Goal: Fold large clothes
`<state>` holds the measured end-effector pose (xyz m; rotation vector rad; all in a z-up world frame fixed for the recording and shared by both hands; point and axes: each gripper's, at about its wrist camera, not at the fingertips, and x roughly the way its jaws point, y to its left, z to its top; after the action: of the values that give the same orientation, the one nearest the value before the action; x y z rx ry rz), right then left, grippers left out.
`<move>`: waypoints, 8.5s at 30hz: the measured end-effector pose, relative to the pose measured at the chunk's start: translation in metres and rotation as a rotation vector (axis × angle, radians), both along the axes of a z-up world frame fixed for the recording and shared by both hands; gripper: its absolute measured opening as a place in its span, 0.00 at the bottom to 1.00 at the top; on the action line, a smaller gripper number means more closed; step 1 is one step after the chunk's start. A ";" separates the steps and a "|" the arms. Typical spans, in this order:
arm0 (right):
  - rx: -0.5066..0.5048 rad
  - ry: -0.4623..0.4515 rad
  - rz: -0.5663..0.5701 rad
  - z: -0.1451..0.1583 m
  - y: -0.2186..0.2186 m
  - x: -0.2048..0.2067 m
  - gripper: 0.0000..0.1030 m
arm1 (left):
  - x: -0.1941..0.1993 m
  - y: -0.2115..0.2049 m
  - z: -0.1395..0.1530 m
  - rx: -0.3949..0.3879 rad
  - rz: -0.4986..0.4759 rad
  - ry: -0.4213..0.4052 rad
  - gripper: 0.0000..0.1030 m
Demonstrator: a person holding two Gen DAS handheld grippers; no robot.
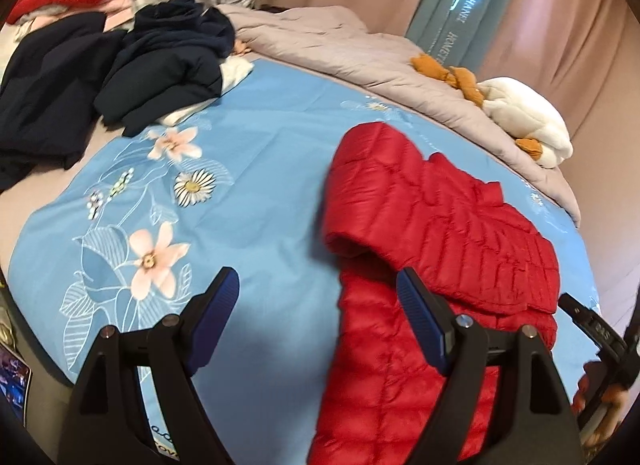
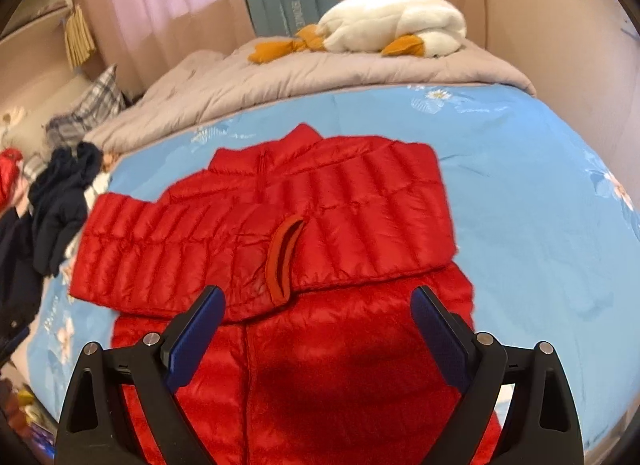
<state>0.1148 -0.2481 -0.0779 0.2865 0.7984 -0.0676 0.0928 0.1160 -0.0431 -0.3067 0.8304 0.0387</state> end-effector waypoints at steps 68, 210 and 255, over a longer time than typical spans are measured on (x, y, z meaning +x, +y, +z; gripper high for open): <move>-0.093 0.007 -0.066 0.014 -0.045 0.068 0.14 | 0.002 0.011 -0.038 -0.066 0.016 0.103 0.79; 0.195 0.038 0.000 -0.102 -0.060 -0.196 0.71 | -0.128 -0.066 -0.118 -0.274 -0.368 0.243 0.74; 0.062 -0.462 0.134 0.053 -0.043 -0.252 0.10 | -0.185 -0.053 0.058 -0.211 -0.488 -0.245 0.13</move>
<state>-0.1372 -0.2909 -0.0253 0.2919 0.3592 0.1456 -0.0921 0.0634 0.0151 -0.2929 0.6478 -0.5353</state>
